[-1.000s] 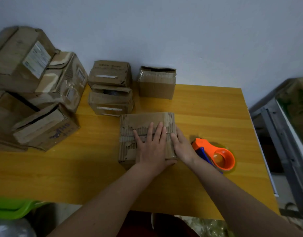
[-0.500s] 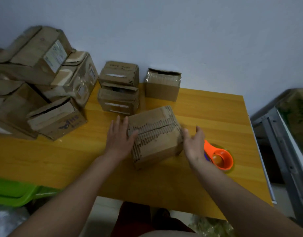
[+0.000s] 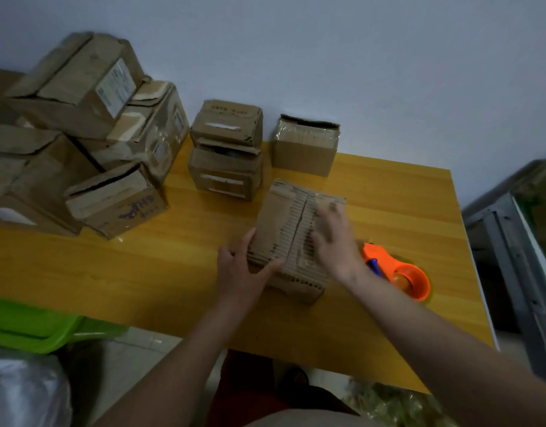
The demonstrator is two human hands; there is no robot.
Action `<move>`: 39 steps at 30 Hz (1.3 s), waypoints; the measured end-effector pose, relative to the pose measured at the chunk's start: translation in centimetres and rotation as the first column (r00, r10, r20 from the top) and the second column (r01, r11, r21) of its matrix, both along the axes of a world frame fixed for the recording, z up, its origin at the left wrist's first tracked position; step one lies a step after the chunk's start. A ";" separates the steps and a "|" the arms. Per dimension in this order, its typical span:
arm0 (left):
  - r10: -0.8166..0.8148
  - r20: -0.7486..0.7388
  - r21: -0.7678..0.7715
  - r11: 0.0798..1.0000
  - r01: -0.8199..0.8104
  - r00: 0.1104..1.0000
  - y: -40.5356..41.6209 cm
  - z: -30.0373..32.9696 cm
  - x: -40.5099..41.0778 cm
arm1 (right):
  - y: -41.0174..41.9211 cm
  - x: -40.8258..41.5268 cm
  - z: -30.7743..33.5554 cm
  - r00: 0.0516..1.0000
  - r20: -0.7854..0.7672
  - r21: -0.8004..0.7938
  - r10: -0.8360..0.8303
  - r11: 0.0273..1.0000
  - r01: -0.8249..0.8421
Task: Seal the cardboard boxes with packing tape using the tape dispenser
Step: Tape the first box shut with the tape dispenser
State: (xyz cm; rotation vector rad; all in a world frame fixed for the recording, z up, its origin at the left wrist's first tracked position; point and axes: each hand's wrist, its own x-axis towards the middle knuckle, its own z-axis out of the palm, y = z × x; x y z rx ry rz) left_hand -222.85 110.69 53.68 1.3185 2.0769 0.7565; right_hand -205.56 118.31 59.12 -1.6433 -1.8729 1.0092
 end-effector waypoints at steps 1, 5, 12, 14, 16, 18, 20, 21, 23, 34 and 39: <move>-0.008 -0.007 0.000 1.000 0.008 1.000 -0.2 -0.1 0.5 | -1.8 0.0 -0.3 0.981 0.133 0.030 0.143 0.988 -0.149; -0.001 0.011 0.044 0.999 0.001 1.000 -0.8 -0.6 1.4 | -5.3 1.6 -1.6 0.808 0.473 0.055 0.350 0.904 -0.424; -0.228 -0.068 0.034 0.972 0.230 0.971 1.1 -0.2 0.7 | -2.8 3.8 -2.4 0.930 0.282 0.205 0.237 0.932 -0.299; -0.208 -0.321 0.030 0.973 0.229 0.924 1.8 0.8 1.4 | -2.5 4.1 -2.6 0.935 0.289 0.221 0.206 0.936 -0.274; -0.231 -0.510 0.138 0.929 0.344 0.829 2.1 1.7 2.4 | -2.7 4.4 -2.6 0.955 0.240 0.235 0.174 0.944 -0.231; -0.395 -0.601 0.217 0.756 0.617 0.695 2.0 1.9 3.6 | -3.3 4.9 -2.7 0.988 0.134 0.260 0.080 0.959 -0.113; -0.558 -0.671 0.071 0.606 0.792 0.487 1.3 1.7 4.8 | -3.9 5.9 -3.3 0.994 0.065 0.272 -0.092 0.960 0.071; -0.605 -0.672 -0.015 0.588 0.809 0.427 1.0 1.4 5.1 | -4.1 6.6 -3.8 0.981 0.075 0.262 -0.178 0.953 0.153; -0.631 -0.672 -0.124 0.612 0.781 0.388 1.0 0.6 5.4 | -4.1 8.2 -4.9 0.937 0.197 0.199 -0.290 0.947 0.251; -0.714 -0.606 -0.268 0.598 0.756 0.350 4.5 1.5 6.1 | -2.9 12.7 -9.3 0.682 0.717 -0.096 -0.141 0.950 0.297; -0.726 -0.565 -0.239 0.598 0.765 0.392 4.3 1.6 6.3 | -4.2 14.1 -8.0 0.860 0.366 -0.106 -0.356 0.902 0.418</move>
